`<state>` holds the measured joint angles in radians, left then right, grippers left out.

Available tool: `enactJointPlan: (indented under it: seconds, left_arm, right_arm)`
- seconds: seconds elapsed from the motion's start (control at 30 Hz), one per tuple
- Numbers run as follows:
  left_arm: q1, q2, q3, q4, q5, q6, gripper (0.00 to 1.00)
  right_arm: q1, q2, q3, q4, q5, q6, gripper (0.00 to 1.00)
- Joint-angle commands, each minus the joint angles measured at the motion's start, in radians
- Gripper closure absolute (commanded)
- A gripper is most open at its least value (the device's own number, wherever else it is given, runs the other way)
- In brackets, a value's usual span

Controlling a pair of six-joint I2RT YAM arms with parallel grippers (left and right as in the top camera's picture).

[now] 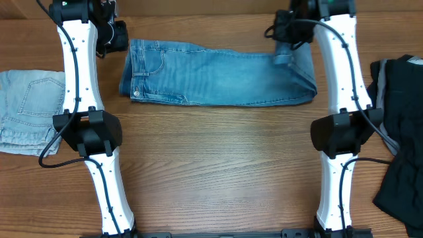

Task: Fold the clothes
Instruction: 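Lift the hem end with the right gripper and fold it left over the strip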

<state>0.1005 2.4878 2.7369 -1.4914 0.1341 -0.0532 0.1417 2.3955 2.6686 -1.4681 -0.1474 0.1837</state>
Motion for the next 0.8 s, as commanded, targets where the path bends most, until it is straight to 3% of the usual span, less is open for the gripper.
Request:
enactJointPlan:
  seconds: [0.0,0.27,0.4,0.53,0.57,0.6,0.67,0.7,0.77]
  left_arm:
    - [0.008,0.003,0.027,-0.011,-0.011,-0.003,0.67]
    - [0.013,0.003,0.027,-0.022,-0.011,-0.003,0.66]
    - [0.016,0.003,0.027,-0.023,-0.011,-0.003,0.66]
    - [0.022,0.003,0.027,-0.030,-0.011,-0.002,0.66]
    - [0.024,0.003,0.027,-0.030,-0.011,-0.003,0.66]
    - [0.027,0.003,0.027,-0.030,-0.011,-0.003,0.66]
    - [0.031,0.003,0.027,-0.030,-0.011,-0.003,0.63]
    - [0.030,0.003,0.027,-0.030,-0.011,-0.003,0.62]
    - [0.030,0.003,0.027,-0.029,-0.005,-0.003,0.62]
  right_arm:
    - [0.064,-0.007,0.001,0.021,0.002,0.064,0.96]
    - [0.209,-0.004,-0.361,0.348,-0.056,0.084,0.93]
    - [0.280,-0.004,-0.391,0.507,-0.134,0.129,0.94]
    - [0.288,-0.004,-0.391,0.485,-0.096,0.127,0.87]
    - [0.288,-0.004,-0.391,0.487,-0.092,0.127,0.80]
    - [0.288,-0.004,-0.391,0.488,-0.093,0.128,0.62]
    - [0.288,-0.004,-0.391,0.488,-0.094,0.127,0.14]
    - [0.288,-0.004,-0.391,0.491,-0.103,0.119,0.07]
    - [0.280,-0.004,-0.390,0.498,-0.312,-0.059,0.02]
